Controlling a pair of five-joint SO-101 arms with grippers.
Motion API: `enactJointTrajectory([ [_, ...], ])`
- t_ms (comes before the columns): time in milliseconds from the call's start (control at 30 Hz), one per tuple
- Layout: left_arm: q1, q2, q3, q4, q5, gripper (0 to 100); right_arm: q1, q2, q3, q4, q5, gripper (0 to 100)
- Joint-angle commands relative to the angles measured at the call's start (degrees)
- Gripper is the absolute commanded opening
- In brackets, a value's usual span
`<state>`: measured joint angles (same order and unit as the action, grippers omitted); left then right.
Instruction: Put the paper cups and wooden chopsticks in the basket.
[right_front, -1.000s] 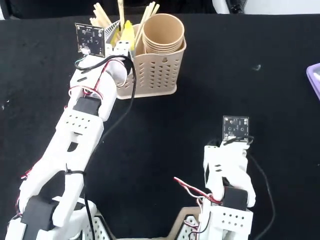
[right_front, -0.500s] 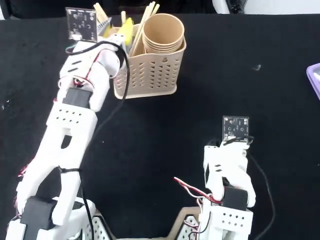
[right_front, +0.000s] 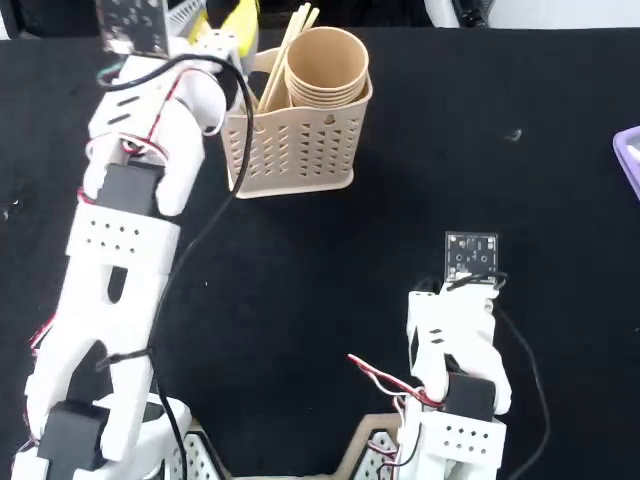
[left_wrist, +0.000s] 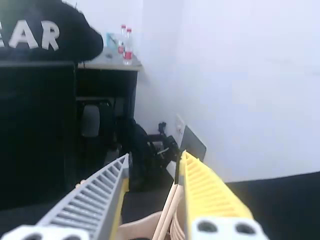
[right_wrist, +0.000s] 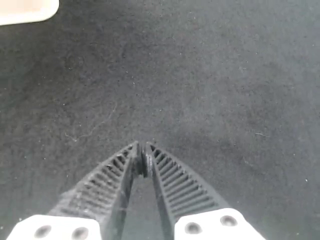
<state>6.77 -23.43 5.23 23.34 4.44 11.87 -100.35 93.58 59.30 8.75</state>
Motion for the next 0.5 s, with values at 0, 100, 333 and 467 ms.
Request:
enactJointTrajectory([
  [0, 0.48, -3.08, -7.96, 6.51, 0.00, 17, -0.44, -0.57, -0.31, -0.35, 0.44, 1.5],
  [100, 0.48, -4.92, -11.03, 15.21, 0.00, 17, -0.53, -0.57, -0.31, -0.35, 0.44, 1.5],
  [333, 0.48, -14.77, -12.35, 36.13, 0.00, 17, -0.53, -0.57, -0.31, -0.35, 0.44, 1.5],
  [467, 0.48, -21.45, -10.33, 45.54, 0.00, 8, -0.44, -0.57, -0.31, -0.35, 0.44, 1.5],
])
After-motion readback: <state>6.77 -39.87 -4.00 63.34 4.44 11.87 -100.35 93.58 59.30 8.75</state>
